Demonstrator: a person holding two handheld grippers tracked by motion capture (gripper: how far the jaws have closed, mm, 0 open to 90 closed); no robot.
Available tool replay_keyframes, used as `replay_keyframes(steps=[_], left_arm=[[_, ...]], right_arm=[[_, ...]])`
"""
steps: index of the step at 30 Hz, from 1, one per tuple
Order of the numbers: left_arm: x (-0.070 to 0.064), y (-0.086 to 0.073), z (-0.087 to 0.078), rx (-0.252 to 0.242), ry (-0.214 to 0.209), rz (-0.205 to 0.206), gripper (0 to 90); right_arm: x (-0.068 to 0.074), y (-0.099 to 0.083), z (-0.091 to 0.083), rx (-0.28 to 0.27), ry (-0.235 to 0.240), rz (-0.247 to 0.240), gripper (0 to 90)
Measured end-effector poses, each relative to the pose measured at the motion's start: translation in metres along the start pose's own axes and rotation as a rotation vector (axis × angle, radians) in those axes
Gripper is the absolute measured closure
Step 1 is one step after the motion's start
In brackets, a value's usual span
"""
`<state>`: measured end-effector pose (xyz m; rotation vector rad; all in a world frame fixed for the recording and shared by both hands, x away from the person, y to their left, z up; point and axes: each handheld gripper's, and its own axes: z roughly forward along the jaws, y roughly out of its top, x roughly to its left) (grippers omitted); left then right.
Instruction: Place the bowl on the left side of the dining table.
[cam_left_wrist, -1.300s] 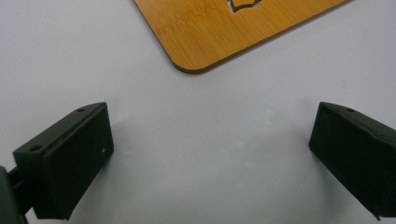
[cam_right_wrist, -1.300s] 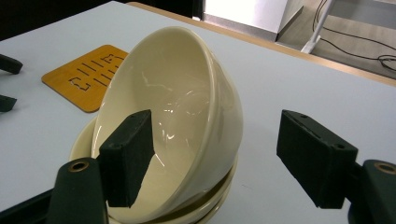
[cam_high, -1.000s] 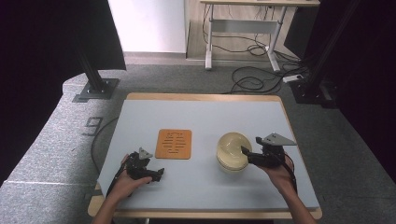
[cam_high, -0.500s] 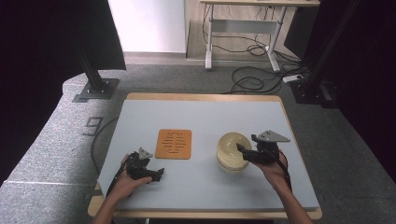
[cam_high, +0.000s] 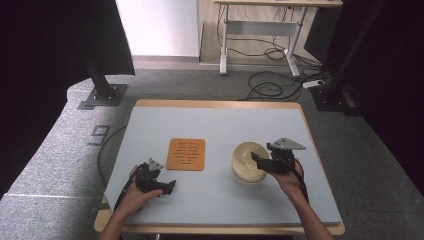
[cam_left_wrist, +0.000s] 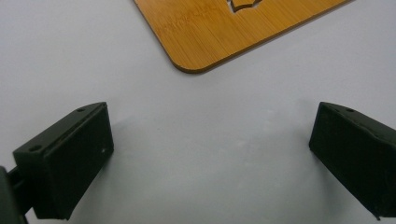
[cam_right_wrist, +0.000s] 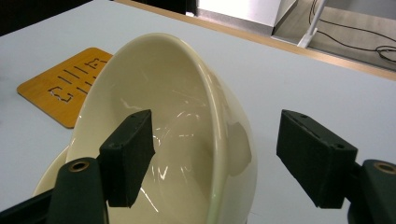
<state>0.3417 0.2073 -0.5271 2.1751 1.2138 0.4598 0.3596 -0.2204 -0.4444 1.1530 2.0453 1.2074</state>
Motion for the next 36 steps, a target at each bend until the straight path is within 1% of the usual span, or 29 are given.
replay_keyframes(steps=[11,16,22,24,25,28,36], left_arm=[[0.000,0.000,0.000,0.001,0.000,0.001,0.0],[0.000,0.000,0.000,0.000,0.000,0.000,0.0],[0.000,0.000,0.000,0.001,0.000,0.001,0.0],[0.000,0.000,0.000,0.001,0.000,0.000,0.0],[0.000,0.000,0.000,0.000,0.000,0.000,0.0],[0.000,0.000,0.000,0.001,0.000,0.000,0.0],[0.000,0.000,0.000,0.000,0.001,0.000,0.0]], right_arm=[[0.001,0.000,0.009,0.017,-0.007,0.009,27.8],[0.005,-0.001,0.012,0.030,-0.008,0.002,28.5],[0.009,-0.003,0.016,0.047,-0.013,0.005,30.3],[0.010,-0.003,0.016,0.048,-0.017,0.004,31.5],[0.011,-0.003,0.017,0.054,-0.022,0.004,33.5],[0.012,-0.003,0.018,0.057,-0.031,0.003,34.1],[0.013,-0.003,0.019,0.067,-0.054,0.022,37.8]])
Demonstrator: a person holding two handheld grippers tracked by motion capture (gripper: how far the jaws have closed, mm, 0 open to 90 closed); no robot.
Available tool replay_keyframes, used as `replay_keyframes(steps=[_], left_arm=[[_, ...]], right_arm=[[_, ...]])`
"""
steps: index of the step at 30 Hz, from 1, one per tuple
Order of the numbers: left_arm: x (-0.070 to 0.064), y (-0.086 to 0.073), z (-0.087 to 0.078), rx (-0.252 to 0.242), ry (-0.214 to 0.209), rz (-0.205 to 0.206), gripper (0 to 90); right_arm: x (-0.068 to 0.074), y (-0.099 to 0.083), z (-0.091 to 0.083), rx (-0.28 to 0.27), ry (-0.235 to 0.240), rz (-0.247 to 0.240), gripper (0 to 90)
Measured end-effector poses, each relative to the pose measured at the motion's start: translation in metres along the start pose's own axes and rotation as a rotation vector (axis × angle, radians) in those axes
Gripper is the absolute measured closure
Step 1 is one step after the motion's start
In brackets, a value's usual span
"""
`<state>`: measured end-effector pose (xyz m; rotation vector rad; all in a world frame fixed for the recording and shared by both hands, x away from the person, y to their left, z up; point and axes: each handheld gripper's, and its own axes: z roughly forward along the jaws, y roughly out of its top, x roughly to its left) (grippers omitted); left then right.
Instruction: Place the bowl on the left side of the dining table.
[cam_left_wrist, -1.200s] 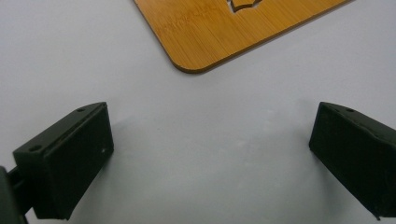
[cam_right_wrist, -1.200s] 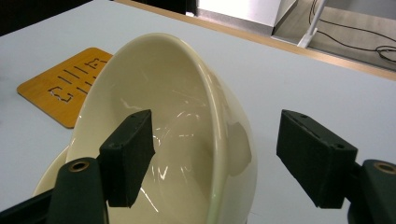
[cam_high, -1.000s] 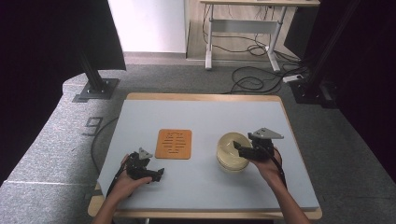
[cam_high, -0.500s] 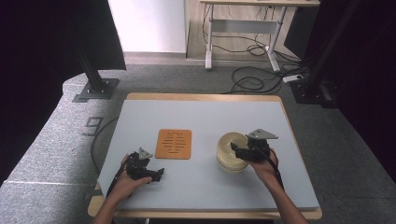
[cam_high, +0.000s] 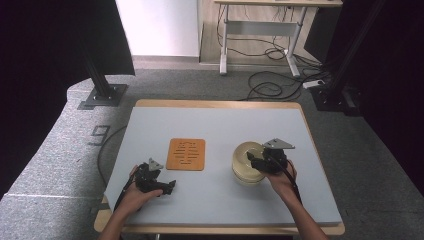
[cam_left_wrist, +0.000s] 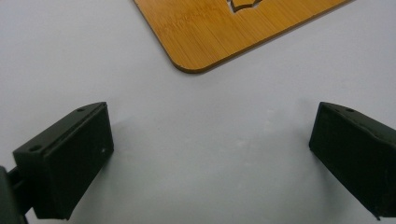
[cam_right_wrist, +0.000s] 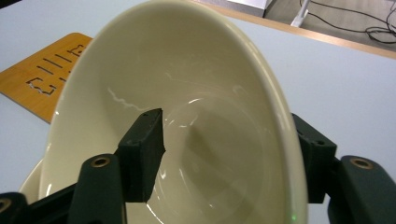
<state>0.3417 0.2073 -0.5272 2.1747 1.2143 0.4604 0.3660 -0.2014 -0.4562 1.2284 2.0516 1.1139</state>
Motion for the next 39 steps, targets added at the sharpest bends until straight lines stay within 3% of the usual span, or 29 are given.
replay_keyframes(steps=[10,15,26,30,39], left_arm=[[0.0002,0.0002,-0.0001,0.002,-0.001,0.001,0.0],[0.0001,0.0001,-0.0001,0.001,-0.001,0.000,0.0],[0.0001,0.0001,-0.0001,0.001,-0.001,0.000,0.0],[0.0000,0.0001,-0.0001,0.001,-0.001,0.000,0.0],[0.0000,0.0001,-0.0001,0.001,-0.001,0.000,0.0]], right_arm=[[-0.0006,0.0029,0.0013,0.022,-0.034,0.030,47.0],[-0.0004,0.0061,0.0035,0.038,-0.089,0.042,56.8],[-0.0045,0.0078,0.0005,0.031,-0.083,0.085,63.4],[-0.0061,0.0088,-0.0024,0.000,-0.087,0.098,67.7],[-0.0057,0.0094,-0.0036,-0.013,-0.088,0.075,68.6]])
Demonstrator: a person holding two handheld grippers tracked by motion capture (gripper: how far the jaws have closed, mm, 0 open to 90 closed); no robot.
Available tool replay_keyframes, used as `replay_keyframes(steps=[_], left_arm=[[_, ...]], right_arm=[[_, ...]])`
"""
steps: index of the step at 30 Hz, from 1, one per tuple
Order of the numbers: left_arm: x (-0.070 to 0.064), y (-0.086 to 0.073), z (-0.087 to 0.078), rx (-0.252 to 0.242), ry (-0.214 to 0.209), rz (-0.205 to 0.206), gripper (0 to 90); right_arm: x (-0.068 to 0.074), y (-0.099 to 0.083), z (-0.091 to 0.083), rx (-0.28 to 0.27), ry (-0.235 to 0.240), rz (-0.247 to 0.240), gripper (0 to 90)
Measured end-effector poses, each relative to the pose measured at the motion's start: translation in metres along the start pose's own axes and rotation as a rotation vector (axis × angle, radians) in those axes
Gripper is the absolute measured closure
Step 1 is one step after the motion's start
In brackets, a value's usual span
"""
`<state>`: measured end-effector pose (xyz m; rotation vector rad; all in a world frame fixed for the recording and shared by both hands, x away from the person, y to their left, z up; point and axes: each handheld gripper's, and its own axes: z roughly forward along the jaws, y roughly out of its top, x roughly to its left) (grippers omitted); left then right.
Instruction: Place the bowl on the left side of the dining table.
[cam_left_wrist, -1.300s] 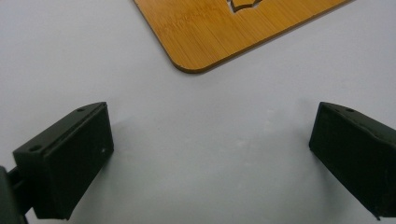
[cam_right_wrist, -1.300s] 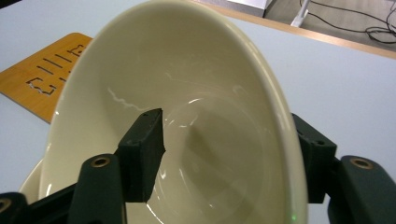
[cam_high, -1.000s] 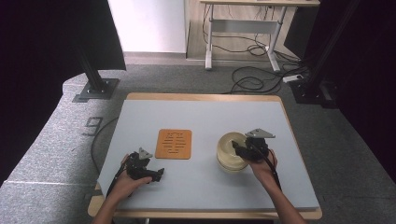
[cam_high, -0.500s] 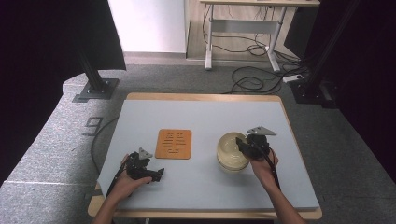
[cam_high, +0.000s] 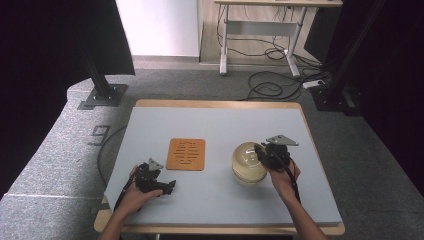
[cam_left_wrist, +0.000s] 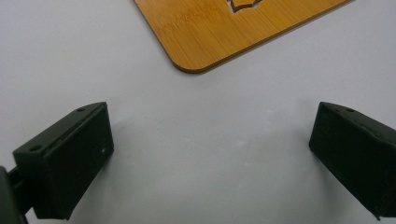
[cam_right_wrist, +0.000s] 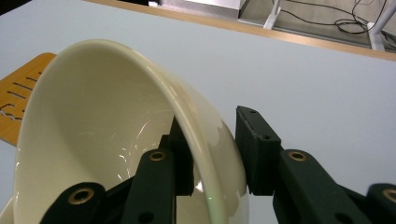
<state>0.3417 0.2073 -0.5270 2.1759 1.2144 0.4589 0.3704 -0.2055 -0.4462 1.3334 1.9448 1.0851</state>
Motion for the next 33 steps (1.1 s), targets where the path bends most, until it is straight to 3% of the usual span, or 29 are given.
replay_keyframes(steps=[13,16,33], left_arm=[[0.000,0.000,0.000,0.000,0.000,0.000,0.0],[0.000,0.000,0.000,-0.001,0.000,0.000,0.0],[0.000,0.000,0.000,0.000,0.000,0.000,0.0]], right_arm=[[0.000,0.002,-0.006,-0.027,0.001,-0.037,70.7],[0.002,0.002,-0.008,-0.041,-0.012,-0.068,71.2],[-0.004,0.003,-0.011,-0.062,0.013,-0.062,72.2]])
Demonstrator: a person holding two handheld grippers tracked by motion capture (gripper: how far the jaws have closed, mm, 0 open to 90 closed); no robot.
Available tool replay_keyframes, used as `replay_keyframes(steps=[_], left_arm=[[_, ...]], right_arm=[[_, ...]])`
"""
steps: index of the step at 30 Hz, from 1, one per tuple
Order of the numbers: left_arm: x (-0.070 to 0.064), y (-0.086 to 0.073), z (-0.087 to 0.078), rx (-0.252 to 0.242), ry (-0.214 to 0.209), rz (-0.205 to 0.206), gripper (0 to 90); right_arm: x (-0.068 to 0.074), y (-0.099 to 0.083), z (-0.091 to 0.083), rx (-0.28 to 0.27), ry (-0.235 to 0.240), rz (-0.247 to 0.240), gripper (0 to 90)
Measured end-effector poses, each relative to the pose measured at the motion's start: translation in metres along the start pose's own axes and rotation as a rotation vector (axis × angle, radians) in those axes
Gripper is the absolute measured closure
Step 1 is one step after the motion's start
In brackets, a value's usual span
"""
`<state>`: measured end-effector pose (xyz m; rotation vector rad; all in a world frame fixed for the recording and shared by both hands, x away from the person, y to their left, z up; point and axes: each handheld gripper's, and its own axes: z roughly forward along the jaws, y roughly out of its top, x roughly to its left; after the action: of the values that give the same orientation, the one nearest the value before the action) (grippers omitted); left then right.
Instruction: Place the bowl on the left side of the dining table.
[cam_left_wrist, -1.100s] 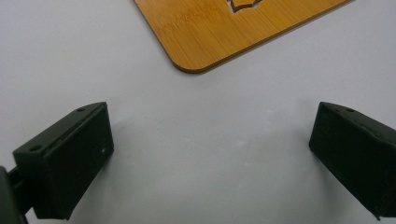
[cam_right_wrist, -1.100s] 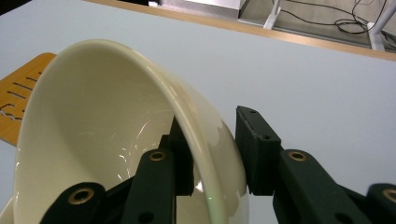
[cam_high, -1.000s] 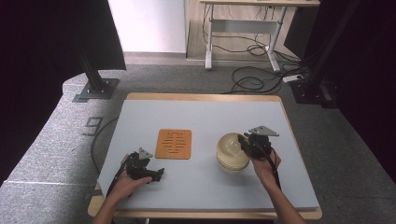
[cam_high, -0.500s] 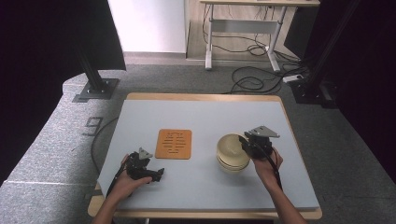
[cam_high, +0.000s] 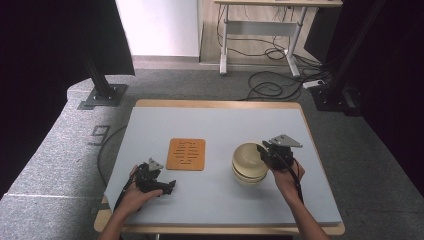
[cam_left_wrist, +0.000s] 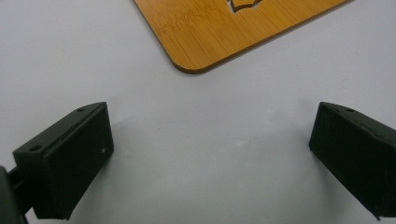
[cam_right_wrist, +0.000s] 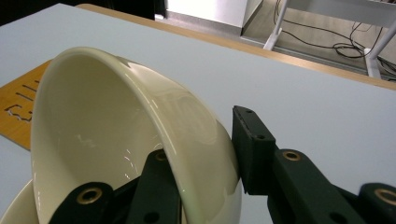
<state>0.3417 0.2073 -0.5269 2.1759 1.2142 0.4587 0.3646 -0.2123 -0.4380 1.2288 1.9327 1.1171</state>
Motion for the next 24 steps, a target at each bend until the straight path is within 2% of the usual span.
replay_keyframes(steps=[6,12,24], left_arm=[[0.0000,0.0000,0.0001,-0.001,0.001,-0.001,0.0],[0.0000,0.0000,0.0001,-0.001,0.000,-0.001,0.0],[0.0001,0.0000,0.0001,-0.001,0.000,0.000,0.0]], right_arm=[[-0.0036,0.0008,-0.0026,-0.013,0.004,0.019,72.3],[-0.0040,0.0016,-0.0055,-0.033,-0.002,0.018,72.4],[-0.0048,0.0031,-0.0084,-0.046,0.017,0.029,72.7]])
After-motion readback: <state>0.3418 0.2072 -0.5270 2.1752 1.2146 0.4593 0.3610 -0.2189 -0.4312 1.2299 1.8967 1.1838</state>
